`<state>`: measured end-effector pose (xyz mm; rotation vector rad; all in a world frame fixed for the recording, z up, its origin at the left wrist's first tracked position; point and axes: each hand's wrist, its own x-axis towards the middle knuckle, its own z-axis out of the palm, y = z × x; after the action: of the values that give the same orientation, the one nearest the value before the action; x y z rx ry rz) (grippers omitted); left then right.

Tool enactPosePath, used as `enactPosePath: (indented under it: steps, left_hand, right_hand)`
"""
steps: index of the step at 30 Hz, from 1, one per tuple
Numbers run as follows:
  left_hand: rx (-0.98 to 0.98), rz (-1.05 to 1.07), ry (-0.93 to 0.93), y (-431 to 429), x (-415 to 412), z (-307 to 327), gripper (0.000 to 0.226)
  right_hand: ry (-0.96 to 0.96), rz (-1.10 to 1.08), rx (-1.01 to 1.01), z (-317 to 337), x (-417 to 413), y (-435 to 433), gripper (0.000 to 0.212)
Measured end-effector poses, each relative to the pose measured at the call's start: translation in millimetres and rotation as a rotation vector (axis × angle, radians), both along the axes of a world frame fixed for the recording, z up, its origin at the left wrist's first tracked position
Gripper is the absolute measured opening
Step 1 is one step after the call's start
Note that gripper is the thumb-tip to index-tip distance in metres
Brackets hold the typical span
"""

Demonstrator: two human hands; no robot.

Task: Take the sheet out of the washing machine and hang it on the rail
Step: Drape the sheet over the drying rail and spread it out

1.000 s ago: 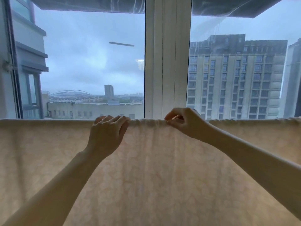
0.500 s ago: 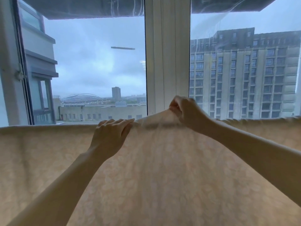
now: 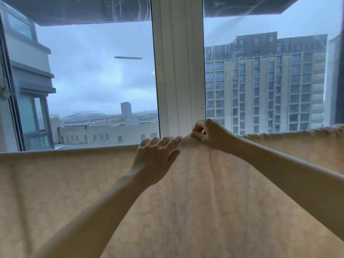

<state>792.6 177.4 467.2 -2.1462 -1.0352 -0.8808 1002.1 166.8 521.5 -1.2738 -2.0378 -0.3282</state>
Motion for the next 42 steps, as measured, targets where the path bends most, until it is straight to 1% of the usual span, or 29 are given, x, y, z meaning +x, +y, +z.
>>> enactPosePath:
  steps: [6, 10, 16, 21, 24, 29, 32, 35, 37, 40, 42]
  left_hand:
    - [0.057, 0.022, -0.057, 4, 9, -5, 0.041]
    - [0.061, 0.033, -0.067, 6, 10, -5, 0.038]
    - [0.105, 0.024, -0.076, 2, 9, -6, 0.038]
    - [0.07, -0.014, -0.064, 3, 16, -2, 0.042]
    - [0.066, -0.052, -0.062, 4, 32, 1, 0.045]
    - [0.072, -0.063, -0.047, 2, 66, -1, 0.048]
    - [0.11, -0.044, -0.065, 2, 85, -5, 0.043]
    - [0.179, -0.027, -0.133, 3, 97, -13, 0.034]
    - [0.232, -0.013, -0.16, 5, 101, -18, 0.032]
    - [0.257, 0.011, -0.167, 7, 101, -20, 0.031]
    - [0.271, 0.029, -0.16, 6, 101, -20, 0.031]
  right_hand:
    - [0.068, 0.018, -0.041, -6, 20, -20, 0.011]
    - [0.057, 0.009, -0.056, -4, 38, -24, 0.013]
    - [0.045, 0.004, 0.061, -13, 36, -17, 0.009]
    - [0.198, -0.084, 0.076, 8, 53, -11, 0.014]
    - [0.17, -0.101, 0.073, 5, 63, -8, 0.013]
    - [0.096, -0.064, 0.046, -7, 72, 2, 0.008]
    - [0.08, -0.068, 0.057, -8, 80, 2, 0.007]
    - [0.096, -0.064, 0.054, -9, 94, -6, 0.008]
    - [0.096, -0.024, 0.031, -9, 105, -14, 0.008]
    - [0.066, 0.046, -0.021, -8, 122, -24, 0.007]
    - [0.031, 0.086, -0.027, -10, 131, -30, 0.012]
